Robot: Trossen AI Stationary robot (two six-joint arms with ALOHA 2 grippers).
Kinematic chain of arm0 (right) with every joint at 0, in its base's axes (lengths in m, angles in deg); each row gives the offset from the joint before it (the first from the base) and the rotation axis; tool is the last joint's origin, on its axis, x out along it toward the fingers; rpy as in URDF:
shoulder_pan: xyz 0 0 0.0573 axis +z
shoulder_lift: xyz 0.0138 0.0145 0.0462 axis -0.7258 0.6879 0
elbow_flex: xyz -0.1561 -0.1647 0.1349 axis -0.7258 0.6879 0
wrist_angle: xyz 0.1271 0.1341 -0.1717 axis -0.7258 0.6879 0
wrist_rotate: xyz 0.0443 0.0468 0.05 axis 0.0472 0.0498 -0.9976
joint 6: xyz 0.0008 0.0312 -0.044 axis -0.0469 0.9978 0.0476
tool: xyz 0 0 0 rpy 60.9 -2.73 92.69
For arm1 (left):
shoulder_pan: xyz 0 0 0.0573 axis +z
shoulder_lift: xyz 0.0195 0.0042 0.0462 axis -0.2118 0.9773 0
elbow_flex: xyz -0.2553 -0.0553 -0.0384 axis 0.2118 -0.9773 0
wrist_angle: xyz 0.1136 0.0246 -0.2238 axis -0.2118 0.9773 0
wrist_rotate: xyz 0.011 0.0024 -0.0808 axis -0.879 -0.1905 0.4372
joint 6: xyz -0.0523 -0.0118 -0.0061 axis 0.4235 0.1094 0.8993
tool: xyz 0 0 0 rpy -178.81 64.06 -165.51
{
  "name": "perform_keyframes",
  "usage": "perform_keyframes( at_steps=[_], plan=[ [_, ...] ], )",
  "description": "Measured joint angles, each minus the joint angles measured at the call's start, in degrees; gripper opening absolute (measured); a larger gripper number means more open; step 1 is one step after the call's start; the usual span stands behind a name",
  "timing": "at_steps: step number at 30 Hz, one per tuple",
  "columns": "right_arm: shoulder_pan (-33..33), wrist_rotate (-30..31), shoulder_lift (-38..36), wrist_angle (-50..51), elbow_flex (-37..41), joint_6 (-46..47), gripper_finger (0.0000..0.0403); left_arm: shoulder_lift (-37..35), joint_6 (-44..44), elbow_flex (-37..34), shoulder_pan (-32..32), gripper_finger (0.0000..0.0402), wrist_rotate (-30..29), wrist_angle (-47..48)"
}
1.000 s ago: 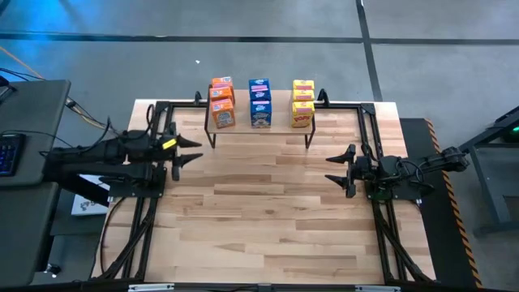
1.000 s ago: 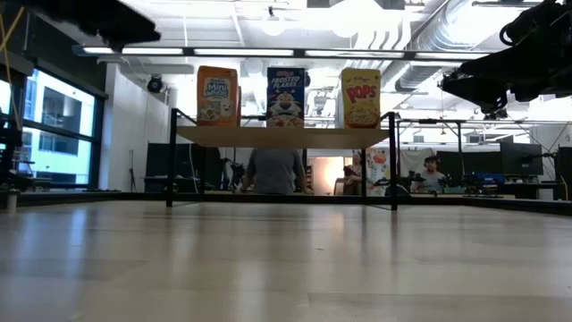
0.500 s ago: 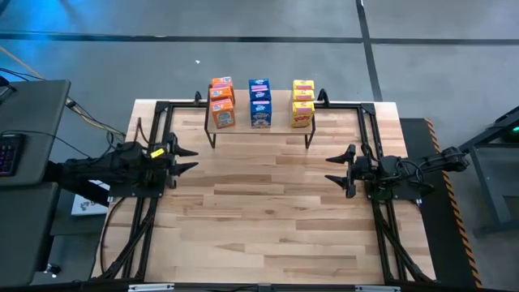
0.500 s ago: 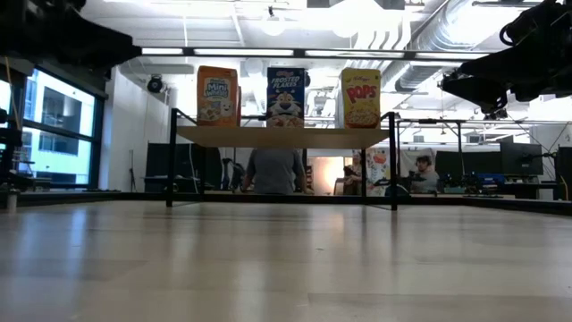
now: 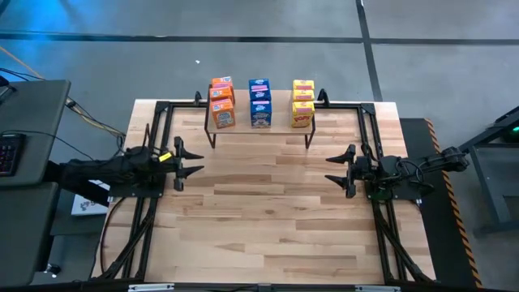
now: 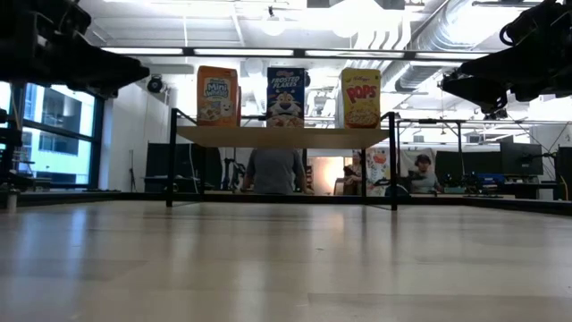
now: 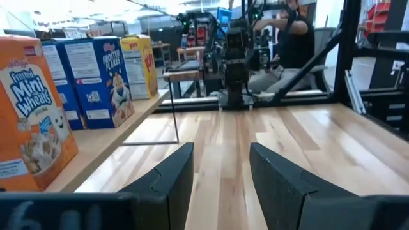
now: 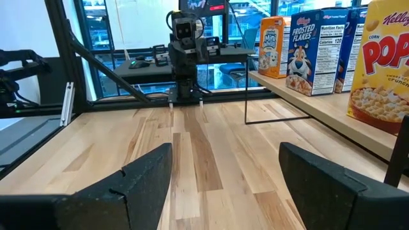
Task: Stack cereal on shelf
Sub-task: Return to Home Position
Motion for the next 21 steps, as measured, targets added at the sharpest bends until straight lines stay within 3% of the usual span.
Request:
perform_keyframes(
  at_steps=[21],
  plan=[
    [0.0,0.2,0.0,0.0,0.0,0.0,0.0279,1.1,-0.3,-2.2,0.0,0.0145,-0.1,-3.1]
  ],
)
